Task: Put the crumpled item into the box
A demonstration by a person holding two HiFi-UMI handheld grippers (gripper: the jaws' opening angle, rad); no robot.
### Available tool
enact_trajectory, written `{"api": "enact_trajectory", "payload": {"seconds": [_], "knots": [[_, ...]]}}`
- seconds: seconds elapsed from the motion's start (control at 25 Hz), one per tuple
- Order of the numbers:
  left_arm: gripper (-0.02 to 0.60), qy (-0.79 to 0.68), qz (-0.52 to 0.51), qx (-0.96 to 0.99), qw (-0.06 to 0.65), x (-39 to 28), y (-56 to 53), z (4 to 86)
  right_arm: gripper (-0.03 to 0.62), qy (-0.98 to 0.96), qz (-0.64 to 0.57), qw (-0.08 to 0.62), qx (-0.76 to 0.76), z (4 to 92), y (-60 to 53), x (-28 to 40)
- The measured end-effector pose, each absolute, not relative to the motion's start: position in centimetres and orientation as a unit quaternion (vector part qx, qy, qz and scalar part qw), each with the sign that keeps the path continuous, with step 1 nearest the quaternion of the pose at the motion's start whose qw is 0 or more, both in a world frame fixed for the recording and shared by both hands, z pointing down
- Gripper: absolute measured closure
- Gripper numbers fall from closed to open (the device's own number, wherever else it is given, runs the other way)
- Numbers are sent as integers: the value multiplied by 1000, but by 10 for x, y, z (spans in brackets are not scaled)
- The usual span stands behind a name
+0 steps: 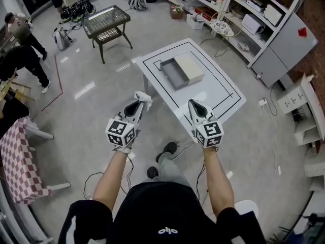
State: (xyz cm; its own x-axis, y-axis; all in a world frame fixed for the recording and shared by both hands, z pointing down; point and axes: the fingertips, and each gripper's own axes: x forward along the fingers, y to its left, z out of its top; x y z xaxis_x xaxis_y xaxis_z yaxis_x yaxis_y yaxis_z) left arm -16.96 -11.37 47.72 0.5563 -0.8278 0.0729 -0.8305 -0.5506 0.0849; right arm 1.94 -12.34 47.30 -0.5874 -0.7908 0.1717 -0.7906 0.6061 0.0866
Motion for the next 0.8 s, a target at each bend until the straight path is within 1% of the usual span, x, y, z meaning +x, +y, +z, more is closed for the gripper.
{"api": "enact_trajectory", "payload": {"seconds": [0.8], "knots": [[560, -436, 44, 897, 57, -103, -329, 484, 586, -884, 25, 86, 459, 484, -322, 62]]}}
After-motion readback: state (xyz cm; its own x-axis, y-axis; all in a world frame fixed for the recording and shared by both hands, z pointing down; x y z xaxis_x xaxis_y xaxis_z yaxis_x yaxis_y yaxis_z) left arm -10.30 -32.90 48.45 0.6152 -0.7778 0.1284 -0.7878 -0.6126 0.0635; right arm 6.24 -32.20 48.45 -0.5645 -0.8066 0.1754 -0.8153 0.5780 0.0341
